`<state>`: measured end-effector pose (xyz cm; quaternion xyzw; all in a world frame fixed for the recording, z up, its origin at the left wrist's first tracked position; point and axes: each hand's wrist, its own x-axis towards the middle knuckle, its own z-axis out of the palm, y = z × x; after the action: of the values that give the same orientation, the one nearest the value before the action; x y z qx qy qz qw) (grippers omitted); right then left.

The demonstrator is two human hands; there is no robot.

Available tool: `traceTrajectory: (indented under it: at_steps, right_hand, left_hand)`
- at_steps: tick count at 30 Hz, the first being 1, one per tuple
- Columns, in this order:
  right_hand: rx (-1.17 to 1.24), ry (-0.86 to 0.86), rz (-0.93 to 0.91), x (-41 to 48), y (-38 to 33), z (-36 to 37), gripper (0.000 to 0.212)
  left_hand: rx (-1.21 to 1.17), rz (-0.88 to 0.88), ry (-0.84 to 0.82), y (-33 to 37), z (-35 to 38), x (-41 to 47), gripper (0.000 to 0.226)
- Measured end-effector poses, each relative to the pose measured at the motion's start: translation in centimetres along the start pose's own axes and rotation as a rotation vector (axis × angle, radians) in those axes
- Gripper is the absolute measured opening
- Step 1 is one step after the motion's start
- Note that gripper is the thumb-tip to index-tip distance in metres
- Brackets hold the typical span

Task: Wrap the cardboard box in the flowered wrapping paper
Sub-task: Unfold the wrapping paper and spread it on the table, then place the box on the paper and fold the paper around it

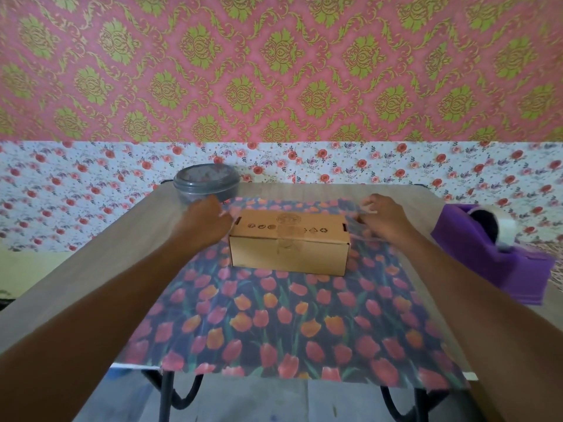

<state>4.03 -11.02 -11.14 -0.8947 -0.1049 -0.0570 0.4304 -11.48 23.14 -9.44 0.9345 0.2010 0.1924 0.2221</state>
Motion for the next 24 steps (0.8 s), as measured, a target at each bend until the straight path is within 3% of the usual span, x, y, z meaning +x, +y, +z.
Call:
traceTrajectory:
  at_steps: [3, 7, 11, 12, 15, 17, 20, 24]
  right_hand:
    - [-0.145, 0.0, 0.011, 4.7, 0.8, 1.0, 0.046]
    - [-0.26, -0.143, 0.072, 9.8, 1.2, 2.7, 0.059]
    - [-0.374, -0.187, 0.068, 11.8, 1.0, 4.1, 0.026]
    - [-0.359, -0.167, 0.044, 11.9, 1.0, 4.3, 0.016]
    - [-0.24, -0.077, -0.007, 12.0, 0.9, 4.2, 0.034]
    - [-0.161, 0.006, -0.013, 11.4, 0.4, 3.3, 0.027]
    - [-0.054, 0.073, -0.085, 9.8, -1.2, 1.1, 0.016]
    - [0.162, 0.051, -0.173, 6.3, -3.4, -3.0, 0.023]
  left_hand:
    - [0.086, -0.101, -0.133, -1.0, 0.8, 4.7, 0.021]
    - [-0.121, -0.268, -0.128, -2.2, 3.4, 8.3, 0.025]
    - [-0.221, -0.346, -0.081, -2.2, 5.2, 9.7, 0.035]
    - [-0.232, -0.354, -0.084, -2.3, 5.4, 10.2, 0.036]
    - [-0.32, -0.377, -0.12, -2.3, 5.0, 10.5, 0.027]
    - [-0.482, -0.352, -0.132, -2.5, 4.3, 10.5, 0.019]
    - [-0.741, -0.34, -0.101, -2.4, 2.7, 9.3, 0.025]
    - [-0.886, -0.257, -0.152, -1.2, 0.3, 7.9, 0.035]
